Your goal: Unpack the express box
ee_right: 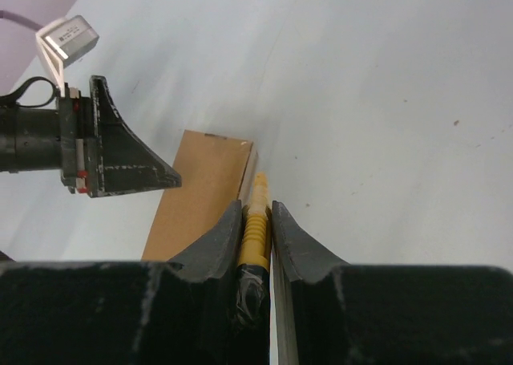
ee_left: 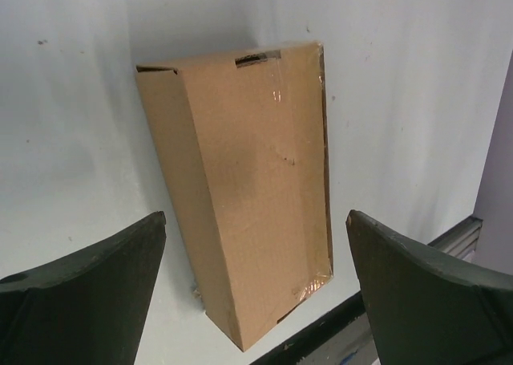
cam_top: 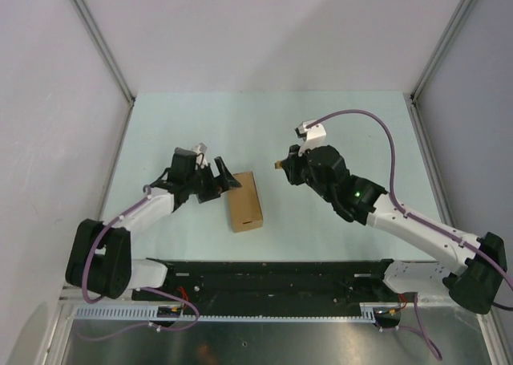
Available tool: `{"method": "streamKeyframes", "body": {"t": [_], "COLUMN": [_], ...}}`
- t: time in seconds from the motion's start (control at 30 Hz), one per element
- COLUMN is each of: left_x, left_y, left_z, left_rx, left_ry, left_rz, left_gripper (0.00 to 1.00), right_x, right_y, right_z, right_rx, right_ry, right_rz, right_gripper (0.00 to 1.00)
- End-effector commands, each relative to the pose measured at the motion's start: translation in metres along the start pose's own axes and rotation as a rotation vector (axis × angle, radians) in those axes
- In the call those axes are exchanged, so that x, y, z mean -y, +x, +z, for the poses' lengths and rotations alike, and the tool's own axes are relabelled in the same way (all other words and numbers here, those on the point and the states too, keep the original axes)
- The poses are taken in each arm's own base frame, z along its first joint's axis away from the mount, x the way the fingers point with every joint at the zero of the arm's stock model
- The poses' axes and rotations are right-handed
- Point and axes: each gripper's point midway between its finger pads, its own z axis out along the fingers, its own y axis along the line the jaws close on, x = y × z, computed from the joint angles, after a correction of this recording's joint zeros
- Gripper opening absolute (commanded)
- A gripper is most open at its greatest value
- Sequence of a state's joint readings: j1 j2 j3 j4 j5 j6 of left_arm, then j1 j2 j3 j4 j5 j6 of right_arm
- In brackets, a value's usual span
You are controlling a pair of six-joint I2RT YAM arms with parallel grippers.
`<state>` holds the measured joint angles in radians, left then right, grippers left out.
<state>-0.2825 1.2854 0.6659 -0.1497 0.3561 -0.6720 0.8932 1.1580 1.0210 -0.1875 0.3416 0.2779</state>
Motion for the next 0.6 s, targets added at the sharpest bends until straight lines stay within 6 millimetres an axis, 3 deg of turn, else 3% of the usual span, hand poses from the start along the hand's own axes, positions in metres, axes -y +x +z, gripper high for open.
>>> {"method": "streamKeyframes", "body": {"t": [0.0,0.2,0.4,0.57], "left_x": [0.013,0.006,-0.018,-0.021], "left_y": [-0.008,0.013,0.037,0.036], "left_z": [0.008,0.014,0.013,0.013], "left_rx": [0.024,-0.053,-0.074,-0.065], "left_ry": [0.054,0.055,-0.007,-0.011], "left_rz": [0.004,-0.054,-0.099,-0.053], "left_gripper": [0.99,0.97,0.94,0.89], "right_x": [-0.010,-0.016,-0.036,-0.042], "right_y": [-0.007,0.009,0.026,0.036], "right_z": [0.012,0.020,0.041,0.054], "right_rx": [0.026,-0.024,-0.003,0.028], "right_ry": [-0.052,-0.056,0.002,0.057], "right_rz": [0.067,0.086,0.093,0.063], "right_gripper": [0.00,0.00,0.00,0.00]}}
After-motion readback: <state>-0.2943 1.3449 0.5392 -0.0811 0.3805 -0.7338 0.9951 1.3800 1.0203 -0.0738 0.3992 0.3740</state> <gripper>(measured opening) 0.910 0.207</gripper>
